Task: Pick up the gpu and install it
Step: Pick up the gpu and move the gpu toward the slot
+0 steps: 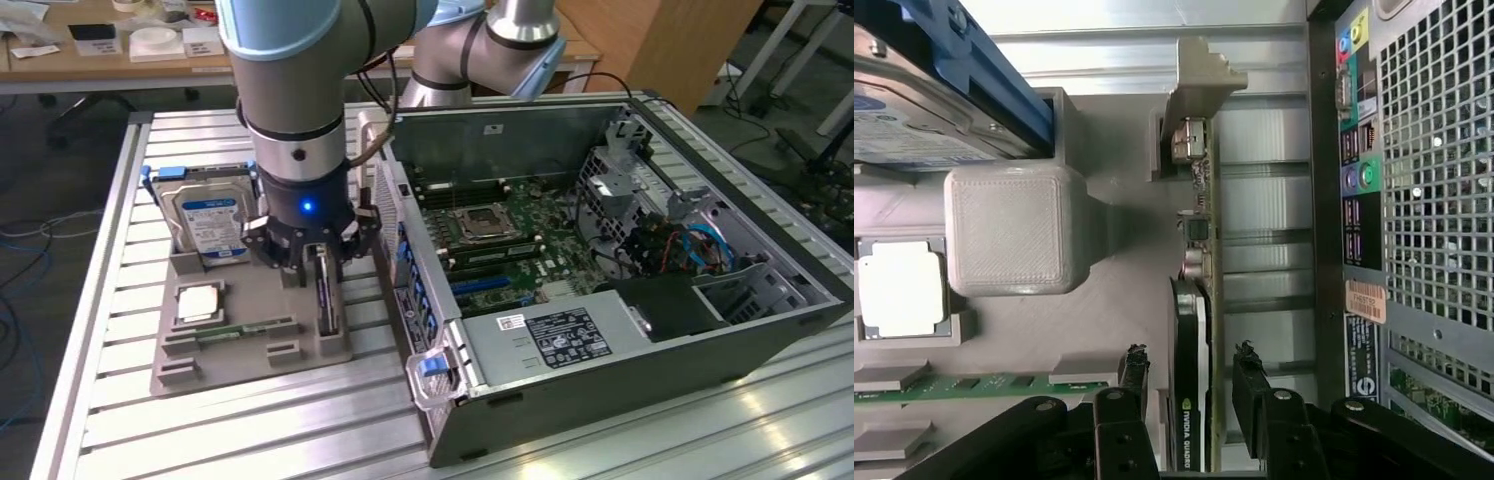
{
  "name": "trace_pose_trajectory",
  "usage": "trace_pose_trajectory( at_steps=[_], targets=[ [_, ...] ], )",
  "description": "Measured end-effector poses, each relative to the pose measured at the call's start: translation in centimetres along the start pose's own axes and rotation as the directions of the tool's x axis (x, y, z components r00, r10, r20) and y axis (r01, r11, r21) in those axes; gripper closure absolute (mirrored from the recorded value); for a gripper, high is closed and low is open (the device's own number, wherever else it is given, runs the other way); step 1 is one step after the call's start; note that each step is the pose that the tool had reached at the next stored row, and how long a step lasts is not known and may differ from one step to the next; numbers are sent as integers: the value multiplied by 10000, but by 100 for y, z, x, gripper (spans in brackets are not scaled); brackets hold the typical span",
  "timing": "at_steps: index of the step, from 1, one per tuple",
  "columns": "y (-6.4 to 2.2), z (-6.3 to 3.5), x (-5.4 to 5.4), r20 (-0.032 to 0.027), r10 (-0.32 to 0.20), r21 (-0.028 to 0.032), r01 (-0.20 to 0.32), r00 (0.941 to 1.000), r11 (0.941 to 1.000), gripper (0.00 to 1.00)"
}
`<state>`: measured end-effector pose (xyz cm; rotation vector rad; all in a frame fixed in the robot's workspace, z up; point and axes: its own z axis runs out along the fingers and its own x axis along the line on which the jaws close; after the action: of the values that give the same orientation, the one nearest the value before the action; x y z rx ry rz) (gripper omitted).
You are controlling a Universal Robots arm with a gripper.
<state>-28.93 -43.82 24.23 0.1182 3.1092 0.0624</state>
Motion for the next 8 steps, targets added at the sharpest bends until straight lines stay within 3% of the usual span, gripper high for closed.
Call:
trace_pose_trajectory(
  at_steps=[8],
  targets=[
    [40, 86, 6, -2, 0, 2, 0, 10000, 10000, 53]
  ],
)
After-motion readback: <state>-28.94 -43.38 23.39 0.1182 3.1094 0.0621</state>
